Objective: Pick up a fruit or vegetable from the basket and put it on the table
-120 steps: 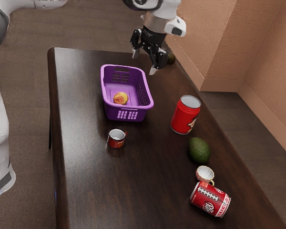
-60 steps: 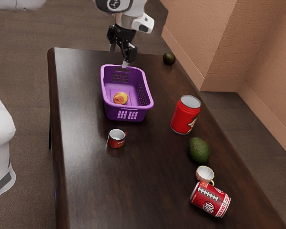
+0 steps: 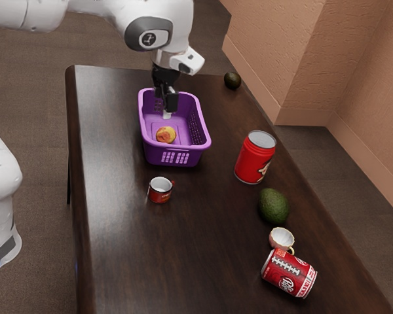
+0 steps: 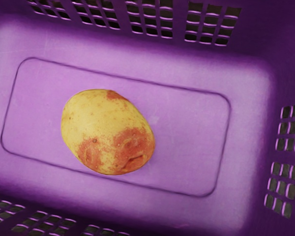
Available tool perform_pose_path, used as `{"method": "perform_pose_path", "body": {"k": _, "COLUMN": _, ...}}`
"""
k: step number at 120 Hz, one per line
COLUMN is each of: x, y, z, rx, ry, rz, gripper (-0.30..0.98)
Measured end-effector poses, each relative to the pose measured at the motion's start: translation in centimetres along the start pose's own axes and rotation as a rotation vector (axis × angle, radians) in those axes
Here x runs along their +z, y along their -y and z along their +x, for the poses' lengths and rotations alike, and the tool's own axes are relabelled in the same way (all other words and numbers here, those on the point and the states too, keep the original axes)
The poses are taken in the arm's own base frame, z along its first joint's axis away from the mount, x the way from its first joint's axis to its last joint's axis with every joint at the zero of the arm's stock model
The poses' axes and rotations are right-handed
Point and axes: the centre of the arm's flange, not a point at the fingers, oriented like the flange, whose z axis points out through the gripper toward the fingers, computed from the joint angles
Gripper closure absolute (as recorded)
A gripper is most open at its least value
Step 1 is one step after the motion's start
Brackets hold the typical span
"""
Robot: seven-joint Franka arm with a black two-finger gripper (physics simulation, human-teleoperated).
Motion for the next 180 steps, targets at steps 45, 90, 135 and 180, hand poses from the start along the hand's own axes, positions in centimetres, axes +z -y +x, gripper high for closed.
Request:
{"method": "perform_pose_path", "body": {"k": 45, "x": 1.5, "y": 1.2, "z": -1.2, "rx": 0.081, "ry": -0.049, "rz": -0.003, "gripper": 0.0}}
{"method": "perform_pose_path", "body": {"k": 90, "x": 1.7, "y": -0.2, "z": -1.5, "rx": 0.188, "ry": -0.095, "rz": -0.012, "gripper": 0.0}}
{"method": "perform_pose_path", "body": {"k": 135, "x": 1.5, "y": -0.6, "z": -2.8, "rx": 0.191, "ry": -0.042, "rz": -0.061, "gripper": 0.0}}
{"method": "perform_pose_path", "body": {"k": 180, "x": 2.4, "y": 5.9, "z": -4.6, "rx": 0.047, "ry": 0.004, "rz": -0.054, "gripper": 0.0}}
